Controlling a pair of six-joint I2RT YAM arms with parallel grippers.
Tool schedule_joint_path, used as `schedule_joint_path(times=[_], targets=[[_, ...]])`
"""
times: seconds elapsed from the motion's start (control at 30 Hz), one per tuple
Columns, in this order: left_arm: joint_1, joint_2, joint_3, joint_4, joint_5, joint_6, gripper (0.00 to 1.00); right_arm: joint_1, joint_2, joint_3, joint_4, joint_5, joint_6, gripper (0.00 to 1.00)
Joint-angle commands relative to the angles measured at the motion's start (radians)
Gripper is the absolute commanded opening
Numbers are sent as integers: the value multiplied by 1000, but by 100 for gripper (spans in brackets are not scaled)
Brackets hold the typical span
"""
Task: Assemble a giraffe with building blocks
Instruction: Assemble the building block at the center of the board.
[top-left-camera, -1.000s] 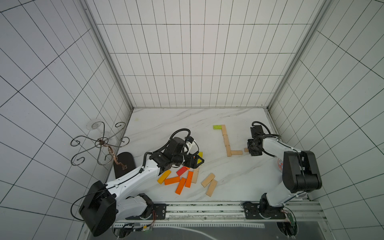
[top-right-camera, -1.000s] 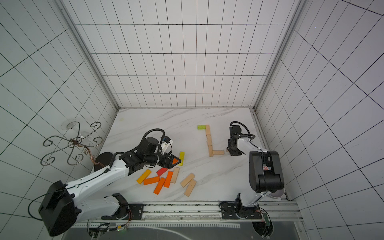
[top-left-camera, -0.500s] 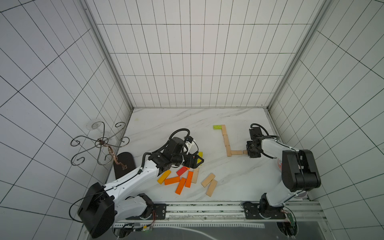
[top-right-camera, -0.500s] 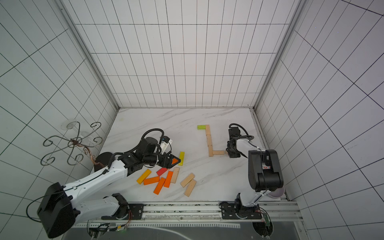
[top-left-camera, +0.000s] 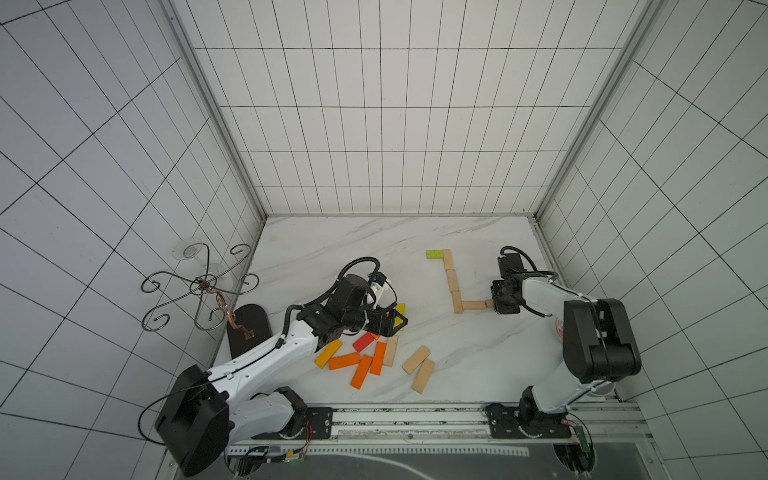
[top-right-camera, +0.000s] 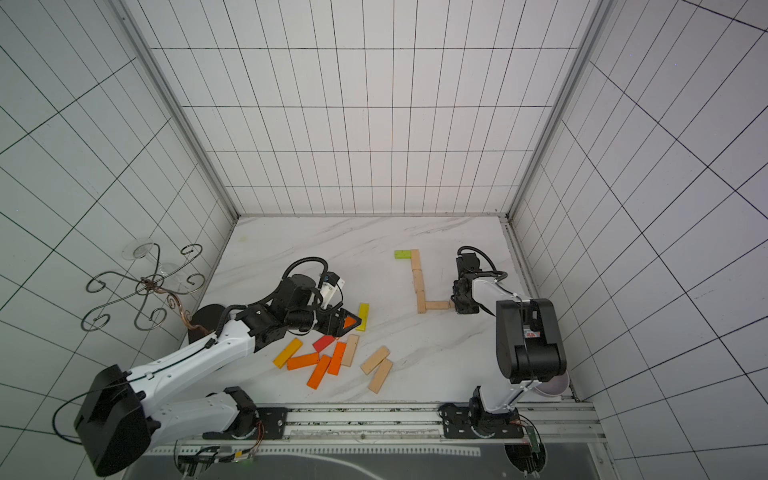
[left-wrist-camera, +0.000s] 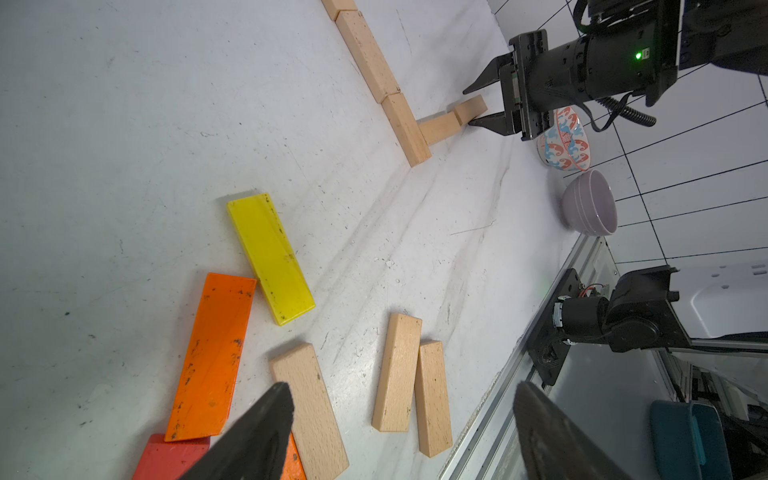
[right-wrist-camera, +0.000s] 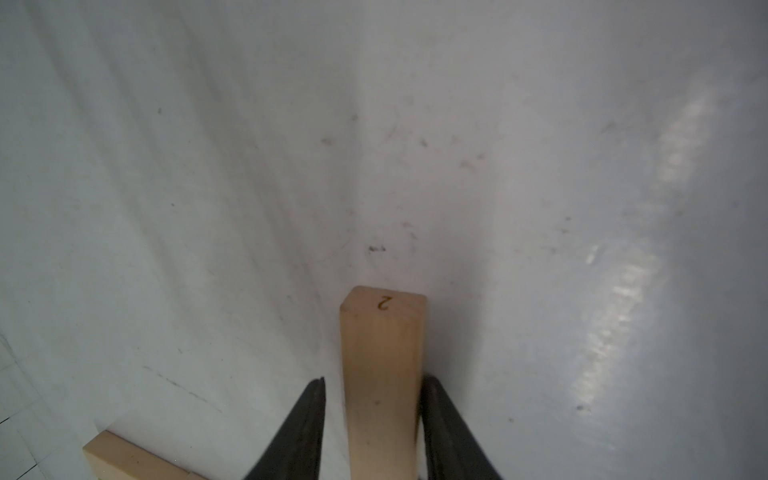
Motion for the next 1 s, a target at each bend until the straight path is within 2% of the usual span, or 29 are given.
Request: schedule_joint_path(times=[0.0,0.1,0.37,0.97], targets=[[-3,-21,1,8,-13,-4,83,14,11,-54,-27,-11,31,34],[-3,-19,-2,10,-11,-4,83,17,3,-73,-7,-29,42,31],[-1,-29,-5,5,-13,-4,83,22,-4,-76,-17,-15,31,29],[0,-40,-4,-12,-19,2,83,36,-22,-81,-41,4,18,31]])
